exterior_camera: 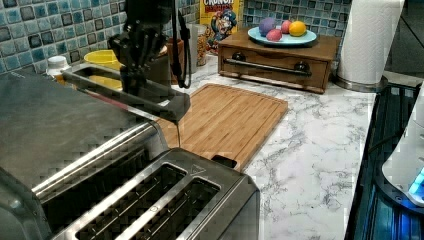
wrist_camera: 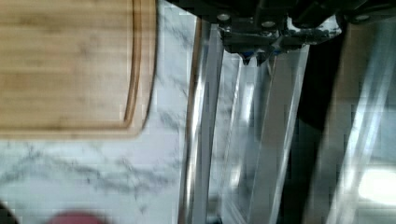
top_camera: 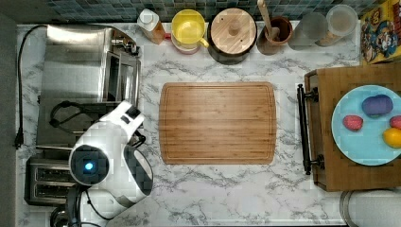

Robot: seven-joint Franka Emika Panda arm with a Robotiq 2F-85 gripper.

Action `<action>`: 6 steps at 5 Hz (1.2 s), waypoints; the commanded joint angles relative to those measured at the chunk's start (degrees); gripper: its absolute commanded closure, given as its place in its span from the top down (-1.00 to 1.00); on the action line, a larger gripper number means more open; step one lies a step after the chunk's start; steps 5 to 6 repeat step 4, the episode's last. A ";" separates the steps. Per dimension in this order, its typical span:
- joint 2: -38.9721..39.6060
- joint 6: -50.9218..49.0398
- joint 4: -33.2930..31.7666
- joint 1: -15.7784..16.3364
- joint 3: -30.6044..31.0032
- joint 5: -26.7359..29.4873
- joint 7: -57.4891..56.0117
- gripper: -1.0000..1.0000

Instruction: Close the oven.

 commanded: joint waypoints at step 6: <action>-11.01 -10.69 10.32 -2.68 6.62 -8.55 18.66 -1.00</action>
